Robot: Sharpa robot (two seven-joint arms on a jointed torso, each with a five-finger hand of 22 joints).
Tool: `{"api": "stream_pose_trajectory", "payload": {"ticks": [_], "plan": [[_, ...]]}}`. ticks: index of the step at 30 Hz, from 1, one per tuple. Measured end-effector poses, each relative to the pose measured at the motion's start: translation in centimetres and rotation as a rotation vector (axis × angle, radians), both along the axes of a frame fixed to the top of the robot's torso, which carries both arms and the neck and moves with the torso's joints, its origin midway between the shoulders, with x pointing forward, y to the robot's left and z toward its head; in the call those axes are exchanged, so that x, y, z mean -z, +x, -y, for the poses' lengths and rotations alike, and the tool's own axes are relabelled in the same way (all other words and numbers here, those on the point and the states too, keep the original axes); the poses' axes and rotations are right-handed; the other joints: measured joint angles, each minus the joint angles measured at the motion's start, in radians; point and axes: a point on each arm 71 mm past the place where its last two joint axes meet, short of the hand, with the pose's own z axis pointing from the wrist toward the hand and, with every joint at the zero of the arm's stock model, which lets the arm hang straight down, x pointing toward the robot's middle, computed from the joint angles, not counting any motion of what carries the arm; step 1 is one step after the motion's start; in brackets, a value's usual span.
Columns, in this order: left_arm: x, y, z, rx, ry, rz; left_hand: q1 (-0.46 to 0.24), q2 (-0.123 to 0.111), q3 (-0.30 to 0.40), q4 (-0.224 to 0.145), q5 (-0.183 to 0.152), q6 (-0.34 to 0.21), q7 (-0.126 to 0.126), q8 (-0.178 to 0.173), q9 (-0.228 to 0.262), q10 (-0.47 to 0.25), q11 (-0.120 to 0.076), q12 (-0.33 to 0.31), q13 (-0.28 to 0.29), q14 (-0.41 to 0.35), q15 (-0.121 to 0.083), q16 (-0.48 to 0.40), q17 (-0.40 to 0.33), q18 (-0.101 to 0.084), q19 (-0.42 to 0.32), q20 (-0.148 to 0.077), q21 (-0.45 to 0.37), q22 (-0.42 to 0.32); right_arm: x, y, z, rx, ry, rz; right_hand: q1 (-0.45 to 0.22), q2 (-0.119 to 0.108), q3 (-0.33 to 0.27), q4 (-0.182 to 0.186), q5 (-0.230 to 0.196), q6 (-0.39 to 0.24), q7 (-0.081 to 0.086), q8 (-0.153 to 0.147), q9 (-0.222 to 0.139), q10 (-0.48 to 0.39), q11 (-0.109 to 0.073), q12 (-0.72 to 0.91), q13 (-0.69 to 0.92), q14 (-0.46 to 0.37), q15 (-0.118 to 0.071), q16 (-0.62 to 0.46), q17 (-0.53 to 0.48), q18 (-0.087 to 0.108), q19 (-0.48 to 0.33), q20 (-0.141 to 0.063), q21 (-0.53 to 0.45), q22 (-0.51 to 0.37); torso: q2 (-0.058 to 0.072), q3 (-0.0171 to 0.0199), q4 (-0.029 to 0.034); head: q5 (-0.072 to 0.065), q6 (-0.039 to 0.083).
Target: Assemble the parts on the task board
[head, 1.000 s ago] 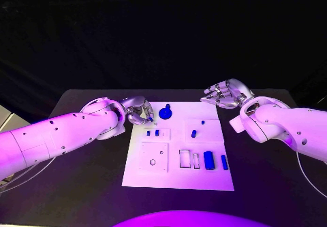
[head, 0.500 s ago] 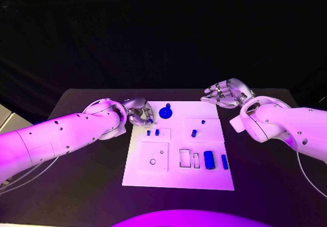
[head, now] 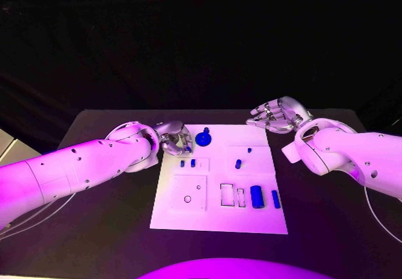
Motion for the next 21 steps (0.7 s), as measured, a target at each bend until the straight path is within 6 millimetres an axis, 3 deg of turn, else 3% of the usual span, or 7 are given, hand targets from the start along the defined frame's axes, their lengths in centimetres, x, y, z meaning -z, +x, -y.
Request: {"api": "stream_pose_trajectory", "payload": {"ticks": [21], "plan": [[0.30,0.18,0.77,0.017,0.054,-0.020,-0.004,-0.004,-0.003,-0.003,0.000,0.001,0.002,-0.004,0.000,0.000,0.000,-0.006,0.001,0.000,0.000,0.000,-0.002,0.000,0.000,0.000,0.000,0.001,0.01,0.00,-0.01,0.000,0.001,0.000,0.000,0.000,0.000,0.000,0.000,0.000,0.000,0.000,0.000,0.000,0.000,0.000,0.000,0.000,0.000,0.000,0.000,0.000,0.000,0.000,0.000,0.000,-0.001,0.0000,0.0000,-0.002,-0.003]]}}
